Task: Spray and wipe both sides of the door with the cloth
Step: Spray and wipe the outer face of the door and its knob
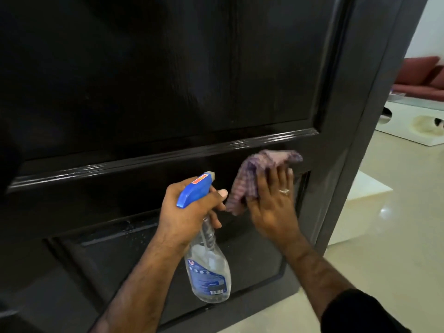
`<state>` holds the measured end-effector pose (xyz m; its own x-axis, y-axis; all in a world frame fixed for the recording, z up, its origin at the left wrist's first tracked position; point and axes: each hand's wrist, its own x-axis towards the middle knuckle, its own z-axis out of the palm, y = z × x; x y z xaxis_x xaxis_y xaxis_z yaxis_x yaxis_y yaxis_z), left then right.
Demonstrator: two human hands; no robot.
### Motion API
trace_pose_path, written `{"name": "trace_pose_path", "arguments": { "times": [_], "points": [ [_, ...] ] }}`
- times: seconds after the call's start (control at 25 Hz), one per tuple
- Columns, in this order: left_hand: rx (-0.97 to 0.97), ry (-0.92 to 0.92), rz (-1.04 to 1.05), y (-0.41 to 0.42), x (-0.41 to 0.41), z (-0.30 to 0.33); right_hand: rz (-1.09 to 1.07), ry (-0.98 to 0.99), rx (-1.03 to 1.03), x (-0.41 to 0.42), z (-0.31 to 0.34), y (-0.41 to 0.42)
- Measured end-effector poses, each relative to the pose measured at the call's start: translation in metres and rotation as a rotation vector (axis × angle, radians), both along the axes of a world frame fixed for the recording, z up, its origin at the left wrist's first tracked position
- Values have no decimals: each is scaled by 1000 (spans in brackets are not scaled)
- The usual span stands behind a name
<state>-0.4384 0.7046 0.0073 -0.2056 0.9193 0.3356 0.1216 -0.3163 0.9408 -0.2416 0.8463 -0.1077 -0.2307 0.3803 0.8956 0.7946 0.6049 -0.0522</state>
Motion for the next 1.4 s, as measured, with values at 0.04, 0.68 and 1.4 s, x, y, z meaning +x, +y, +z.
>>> {"name": "trace_pose_path", "arguments": {
  "times": [0.04,0.68,1.4],
  "points": [
    [2,-8,12,-3,-4,-2,-69,21,10,16,-6,11],
    [-45,-119,277,-82,-120,-28,-89,254,10,-99,52,-38],
    [-28,-223,628,-194,-217,-56,341,-311,251,-314,55,-149]
  ]
}}
